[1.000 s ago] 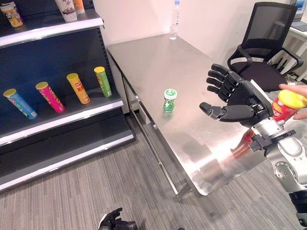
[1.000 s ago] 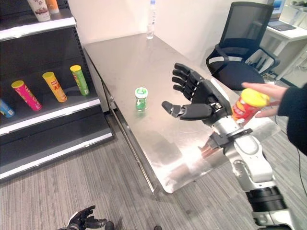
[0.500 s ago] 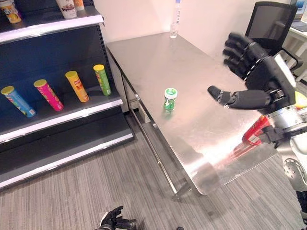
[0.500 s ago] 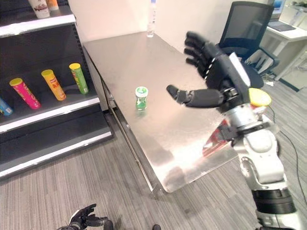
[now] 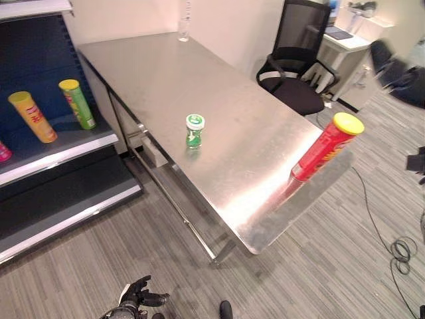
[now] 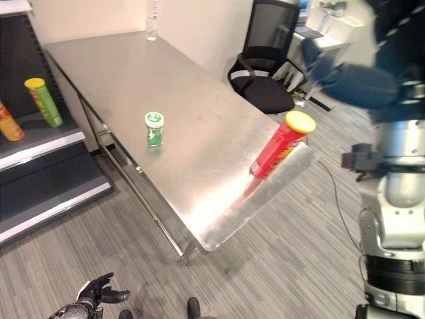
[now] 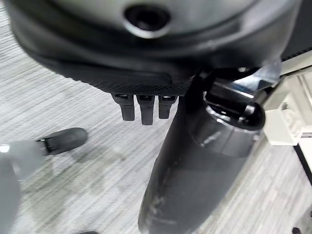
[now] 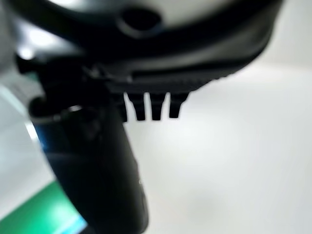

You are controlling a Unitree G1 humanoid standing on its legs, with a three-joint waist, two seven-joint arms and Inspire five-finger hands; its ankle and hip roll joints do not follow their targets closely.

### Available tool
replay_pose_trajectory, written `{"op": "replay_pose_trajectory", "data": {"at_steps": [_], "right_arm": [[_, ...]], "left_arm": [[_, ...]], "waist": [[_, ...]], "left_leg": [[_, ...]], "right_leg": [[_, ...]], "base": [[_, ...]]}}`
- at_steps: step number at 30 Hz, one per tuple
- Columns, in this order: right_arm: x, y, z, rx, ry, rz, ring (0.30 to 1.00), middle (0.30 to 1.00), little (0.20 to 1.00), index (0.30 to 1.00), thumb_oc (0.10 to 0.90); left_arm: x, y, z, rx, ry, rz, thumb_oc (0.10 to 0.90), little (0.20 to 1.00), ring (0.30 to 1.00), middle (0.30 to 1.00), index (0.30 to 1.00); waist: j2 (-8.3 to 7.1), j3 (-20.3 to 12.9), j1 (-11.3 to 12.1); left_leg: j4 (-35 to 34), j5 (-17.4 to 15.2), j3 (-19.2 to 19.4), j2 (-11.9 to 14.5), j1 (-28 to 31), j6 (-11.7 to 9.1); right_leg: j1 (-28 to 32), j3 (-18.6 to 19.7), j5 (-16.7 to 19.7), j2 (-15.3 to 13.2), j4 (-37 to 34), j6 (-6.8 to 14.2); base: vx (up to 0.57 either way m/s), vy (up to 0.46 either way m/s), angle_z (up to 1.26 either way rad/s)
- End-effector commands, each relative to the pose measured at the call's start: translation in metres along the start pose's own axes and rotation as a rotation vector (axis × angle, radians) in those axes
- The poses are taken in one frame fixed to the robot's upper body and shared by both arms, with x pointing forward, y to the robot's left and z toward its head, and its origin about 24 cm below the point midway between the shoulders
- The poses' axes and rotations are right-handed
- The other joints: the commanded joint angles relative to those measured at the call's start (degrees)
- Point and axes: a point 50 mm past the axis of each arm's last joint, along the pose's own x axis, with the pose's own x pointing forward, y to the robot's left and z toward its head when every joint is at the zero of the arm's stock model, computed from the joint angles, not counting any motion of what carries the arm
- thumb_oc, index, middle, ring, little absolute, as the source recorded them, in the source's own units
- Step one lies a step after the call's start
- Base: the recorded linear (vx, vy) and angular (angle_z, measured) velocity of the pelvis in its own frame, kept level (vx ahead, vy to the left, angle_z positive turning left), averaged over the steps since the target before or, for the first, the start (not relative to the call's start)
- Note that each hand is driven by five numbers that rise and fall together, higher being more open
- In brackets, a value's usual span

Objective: Put the goods on the table back onto the shelves and tidy them up.

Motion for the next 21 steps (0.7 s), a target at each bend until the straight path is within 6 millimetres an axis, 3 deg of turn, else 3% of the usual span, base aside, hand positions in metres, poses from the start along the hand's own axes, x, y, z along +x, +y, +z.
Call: {"op": "replay_pose_trajectory", "data": {"at_steps": [1, 8, 21], "right_arm": [[0.013, -0.017, 0.037, -0.002, -0.222, -0.093, 0.900, 0.900, 0.900, 0.900, 0.800], [0.002, -0.019, 0.023, 0.008, -0.122, -0.072, 0.900, 0.900, 0.900, 0.900, 0.800], [-0.023, -0.021, -0.027, -0.084, 0.253, 0.109, 0.900, 0.900, 0.900, 0.900, 0.800]], "left_arm": [[0.002, 0.002, 0.010, 0.023, -0.054, 0.011, 0.800, 0.900, 0.900, 0.900, 0.900], [0.002, 0.001, 0.014, 0.037, -0.065, 0.000, 0.800, 0.900, 0.900, 0.900, 0.900], [0.002, -0.005, 0.019, 0.103, -0.091, -0.059, 0.800, 0.900, 0.900, 0.900, 0.900]], "waist": [[-0.27, -4.22, 2.04], [-0.01, -3.67, 1.80], [1.59, -2.72, 3.31]], "left_leg": [[0.43, -7.32, 0.87, -0.51, 3.58, -1.60], [0.46, -7.44, 1.17, -0.55, 3.90, -1.57], [0.32, -7.05, -0.88, -1.01, 3.93, -1.77]], "right_leg": [[-1.04, -3.86, -0.80, -0.48, 0.33, 5.09], [-1.60, -3.58, -0.71, -0.36, 0.34, 5.09], [0.69, -6.89, -1.85, -0.86, 0.33, 5.09]], "base": [[0.01, 0.002, -0.10], [0.00, -0.005, -0.06], [0.02, -0.017, 0.09]]}}
